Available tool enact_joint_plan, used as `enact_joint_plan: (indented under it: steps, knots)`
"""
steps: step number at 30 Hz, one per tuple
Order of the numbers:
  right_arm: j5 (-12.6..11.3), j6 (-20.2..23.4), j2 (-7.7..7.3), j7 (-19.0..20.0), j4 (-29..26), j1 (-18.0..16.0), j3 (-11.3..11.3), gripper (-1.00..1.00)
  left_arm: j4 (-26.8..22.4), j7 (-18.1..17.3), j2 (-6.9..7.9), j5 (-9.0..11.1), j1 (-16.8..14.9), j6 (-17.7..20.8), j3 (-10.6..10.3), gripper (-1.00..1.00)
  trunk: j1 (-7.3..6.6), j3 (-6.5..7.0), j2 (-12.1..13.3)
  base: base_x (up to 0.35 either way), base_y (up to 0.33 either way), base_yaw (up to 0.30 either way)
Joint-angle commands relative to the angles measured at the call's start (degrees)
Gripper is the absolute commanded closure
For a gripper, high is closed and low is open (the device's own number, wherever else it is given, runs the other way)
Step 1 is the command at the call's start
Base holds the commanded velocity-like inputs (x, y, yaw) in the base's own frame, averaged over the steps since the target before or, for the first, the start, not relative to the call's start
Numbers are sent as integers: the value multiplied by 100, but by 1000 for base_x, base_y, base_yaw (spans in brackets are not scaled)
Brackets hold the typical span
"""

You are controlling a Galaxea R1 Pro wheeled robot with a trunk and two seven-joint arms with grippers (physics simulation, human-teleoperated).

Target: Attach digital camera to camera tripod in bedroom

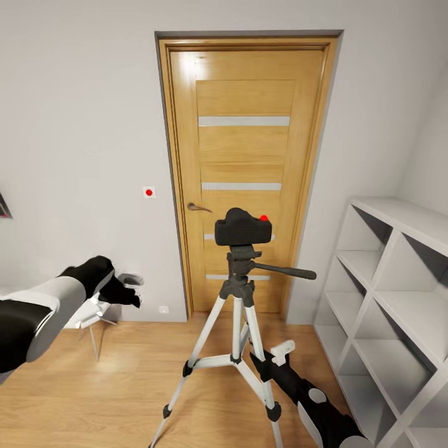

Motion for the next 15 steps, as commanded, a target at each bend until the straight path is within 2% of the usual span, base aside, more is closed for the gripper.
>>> enact_joint_plan:
  steps: [1,3,4,5,8,15]
  knots:
    - [-38,19,-4,-39,6,-6,36,100,11,281,-6,68,140,-42,-3,-100,4,-13,-13,0,0,0]
    - [-38,20,-5,-42,6,-6,35,100,26,557,-9,155,275,-80,4,-100,4,-13,-13,0,0,0]
    - [-38,21,-8,-51,6,-6,35,-100,38,768,-10,241,399,-121,10,-100,4,-13,-13,0,0,0]
    - [-38,24,-9,-89,6,-6,37,-100,46,923,-11,345,529,-177,13,-100,4,-13,-13,0,0,0]
    - [-38,26,-10,-212,14,-6,38,-100,55,1093,-13,530,796,-298,15,-100,4,-13,-13,0,0,0]
    - [-38,21,-13,-365,22,-6,36,-100,60,1203,-12,667,1295,-431,19,-100,4,-13,-13,0,0,0]
